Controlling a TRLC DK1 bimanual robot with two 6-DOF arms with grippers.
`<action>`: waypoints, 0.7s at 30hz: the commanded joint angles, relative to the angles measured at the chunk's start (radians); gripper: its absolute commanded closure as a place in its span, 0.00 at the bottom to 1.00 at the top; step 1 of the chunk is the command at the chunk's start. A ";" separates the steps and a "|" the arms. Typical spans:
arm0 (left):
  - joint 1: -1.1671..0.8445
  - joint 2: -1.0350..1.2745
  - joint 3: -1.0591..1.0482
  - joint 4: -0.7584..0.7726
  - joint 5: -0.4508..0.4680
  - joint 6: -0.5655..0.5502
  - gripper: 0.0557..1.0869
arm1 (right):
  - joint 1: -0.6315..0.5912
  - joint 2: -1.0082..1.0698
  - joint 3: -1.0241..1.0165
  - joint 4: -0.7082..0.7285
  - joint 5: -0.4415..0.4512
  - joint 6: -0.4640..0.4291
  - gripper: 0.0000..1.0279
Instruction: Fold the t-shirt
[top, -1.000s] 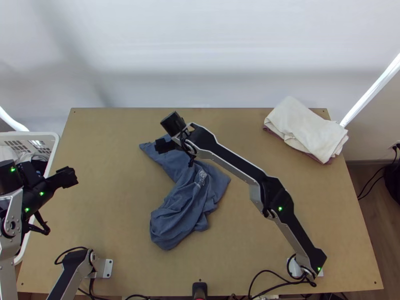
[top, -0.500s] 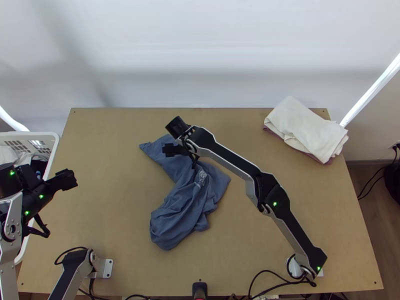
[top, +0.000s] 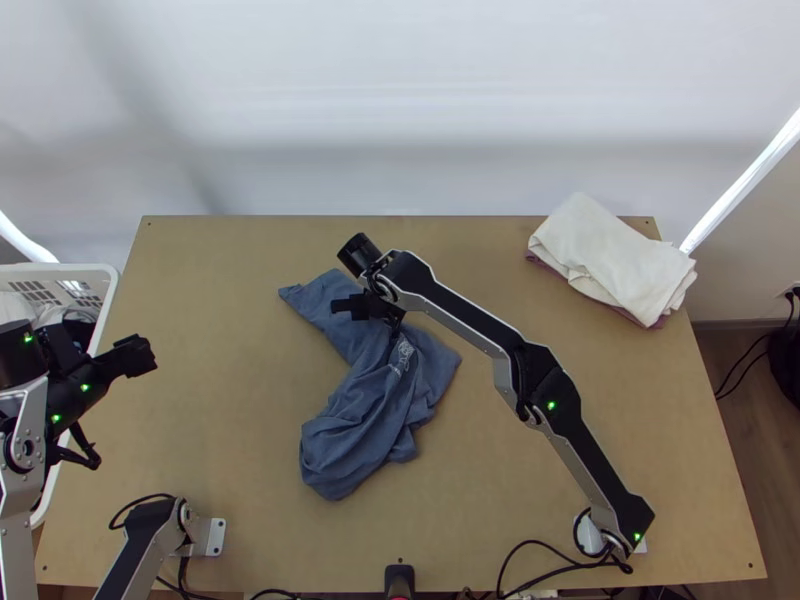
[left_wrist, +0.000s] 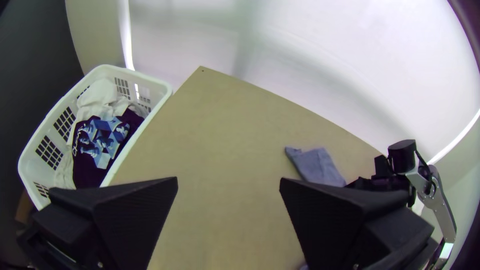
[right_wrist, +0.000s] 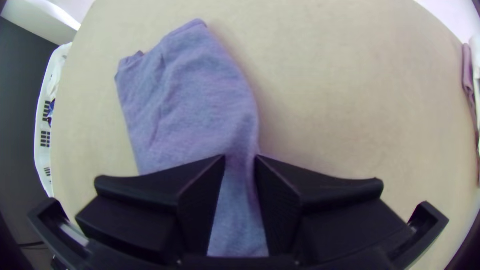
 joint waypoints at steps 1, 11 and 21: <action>0.000 0.008 -0.011 0.019 0.010 0.008 0.04 | -0.009 0.000 -0.016 -0.027 -0.029 -0.034 0.87; -0.002 0.031 -0.007 0.037 0.008 0.009 0.04 | -0.011 -0.076 -0.045 -0.130 -0.018 -0.107 0.94; -0.011 0.050 -0.010 0.056 0.010 0.009 0.04 | -0.051 -0.388 -0.286 -0.154 -0.006 -0.120 0.95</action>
